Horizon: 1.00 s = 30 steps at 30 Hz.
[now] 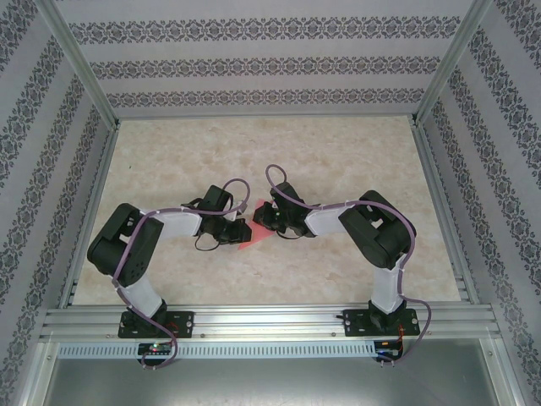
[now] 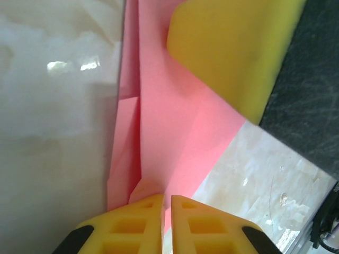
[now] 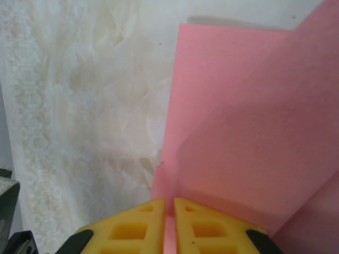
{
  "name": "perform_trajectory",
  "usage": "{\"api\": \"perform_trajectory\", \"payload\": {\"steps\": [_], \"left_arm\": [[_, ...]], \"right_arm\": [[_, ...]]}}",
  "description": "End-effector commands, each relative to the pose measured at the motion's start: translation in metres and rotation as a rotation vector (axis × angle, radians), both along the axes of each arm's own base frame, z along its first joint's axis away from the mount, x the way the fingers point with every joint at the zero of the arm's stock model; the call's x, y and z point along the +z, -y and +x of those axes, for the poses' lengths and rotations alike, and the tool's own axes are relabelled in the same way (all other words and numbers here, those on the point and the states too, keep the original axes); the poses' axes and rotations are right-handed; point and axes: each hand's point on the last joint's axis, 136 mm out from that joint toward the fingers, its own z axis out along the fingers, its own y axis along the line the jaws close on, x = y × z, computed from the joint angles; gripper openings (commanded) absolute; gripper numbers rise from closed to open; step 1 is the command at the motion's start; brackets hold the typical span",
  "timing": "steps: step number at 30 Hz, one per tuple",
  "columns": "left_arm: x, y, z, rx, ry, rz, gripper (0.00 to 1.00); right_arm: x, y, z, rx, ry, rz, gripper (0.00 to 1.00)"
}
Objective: Fold a paper plane with a square sheet of paper (pick it up from the middle)
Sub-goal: Fourth fold the wing at the center of the table.
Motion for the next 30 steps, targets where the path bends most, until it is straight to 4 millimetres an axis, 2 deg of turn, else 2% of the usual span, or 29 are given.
{"api": "perform_trajectory", "payload": {"steps": [1, 6, 11, 16, 19, 30], "left_arm": [[-0.012, -0.019, -0.02, -0.01, -0.04, 0.101, 0.15], [0.003, -0.012, -0.022, -0.035, -0.034, 0.049, 0.17], [0.009, -0.009, -0.026, -0.048, -0.054, 0.027, 0.17], [0.041, 0.0, -0.015, -0.033, 0.007, -0.038, 0.21], [0.05, 0.005, -0.013, -0.046, 0.024, -0.062, 0.22], [0.026, 0.01, -0.026, -0.097, -0.063, -0.084, 0.23]], "right_arm": [[-0.06, 0.033, -0.026, -0.029, -0.135, -0.189, 0.14], [-0.061, 0.034, -0.026, -0.031, -0.14, -0.195, 0.14], [-0.061, 0.033, -0.026, -0.029, -0.141, -0.194, 0.14], [-0.061, 0.033, -0.026, -0.029, -0.142, -0.194, 0.14], [-0.061, 0.033, -0.026, -0.029, -0.142, -0.194, 0.14], [-0.062, 0.033, -0.026, -0.034, -0.145, -0.196, 0.14]]}}
